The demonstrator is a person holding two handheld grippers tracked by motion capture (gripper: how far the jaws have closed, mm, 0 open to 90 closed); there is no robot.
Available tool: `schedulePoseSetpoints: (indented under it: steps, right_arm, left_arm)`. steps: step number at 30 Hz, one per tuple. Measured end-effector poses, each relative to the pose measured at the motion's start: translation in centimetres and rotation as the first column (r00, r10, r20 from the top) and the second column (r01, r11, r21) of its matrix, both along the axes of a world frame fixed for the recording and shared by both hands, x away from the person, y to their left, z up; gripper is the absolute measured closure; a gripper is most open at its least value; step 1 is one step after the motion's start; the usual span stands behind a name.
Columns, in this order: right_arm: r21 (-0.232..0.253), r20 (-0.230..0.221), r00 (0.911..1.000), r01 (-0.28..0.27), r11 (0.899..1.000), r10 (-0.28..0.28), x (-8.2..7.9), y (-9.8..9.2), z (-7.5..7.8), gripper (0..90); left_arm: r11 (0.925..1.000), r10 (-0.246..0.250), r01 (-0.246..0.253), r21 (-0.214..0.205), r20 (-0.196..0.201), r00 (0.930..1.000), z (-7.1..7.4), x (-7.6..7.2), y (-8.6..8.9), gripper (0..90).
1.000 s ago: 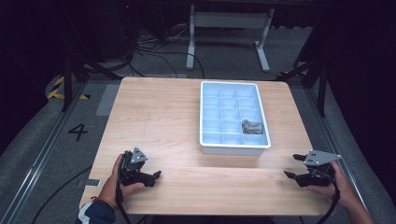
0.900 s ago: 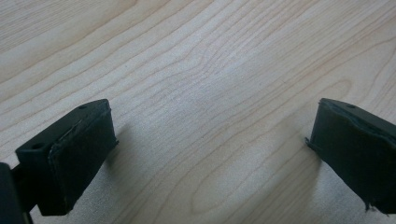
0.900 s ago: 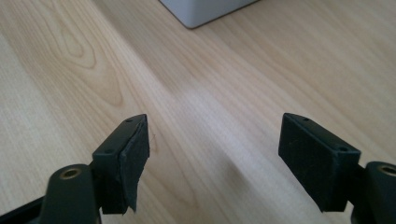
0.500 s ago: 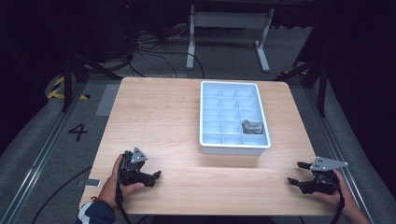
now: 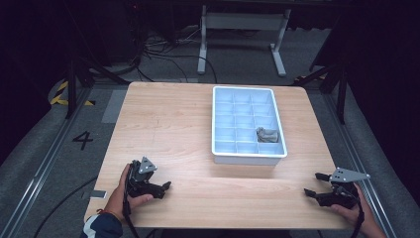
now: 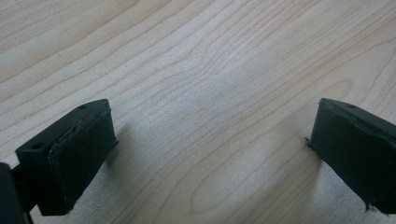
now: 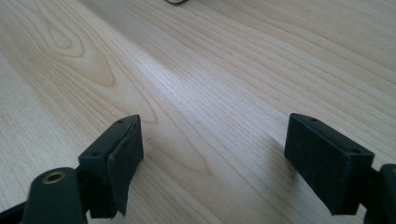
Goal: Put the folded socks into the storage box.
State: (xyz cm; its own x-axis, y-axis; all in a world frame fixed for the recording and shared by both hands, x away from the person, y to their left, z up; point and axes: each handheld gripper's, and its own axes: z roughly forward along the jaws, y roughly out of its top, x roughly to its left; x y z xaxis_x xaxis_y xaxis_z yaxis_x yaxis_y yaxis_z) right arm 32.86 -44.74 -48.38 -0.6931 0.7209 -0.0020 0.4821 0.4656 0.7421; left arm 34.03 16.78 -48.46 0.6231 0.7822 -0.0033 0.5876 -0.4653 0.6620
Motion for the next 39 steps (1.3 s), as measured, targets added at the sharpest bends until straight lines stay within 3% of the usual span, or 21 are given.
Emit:
schedulePoseSetpoints:
  steps: [9,39]
  right_arm:
    - [0.0,0.001,0.9997,0.024,1.0,-0.024,0.02,0.14,0.0,19.8]
    - [-0.001,0.0,0.9995,0.03,1.0,-0.03,0.13,0.12,0.0,19.1]
  left_arm:
    - [0.9999,0.015,-0.015,-0.006,0.0,0.9999,-0.03,-0.08,-0.09,0.5]
    - [0.9996,0.028,-0.028,-0.007,-0.007,0.9996,-0.01,-0.01,-0.25,0.2]
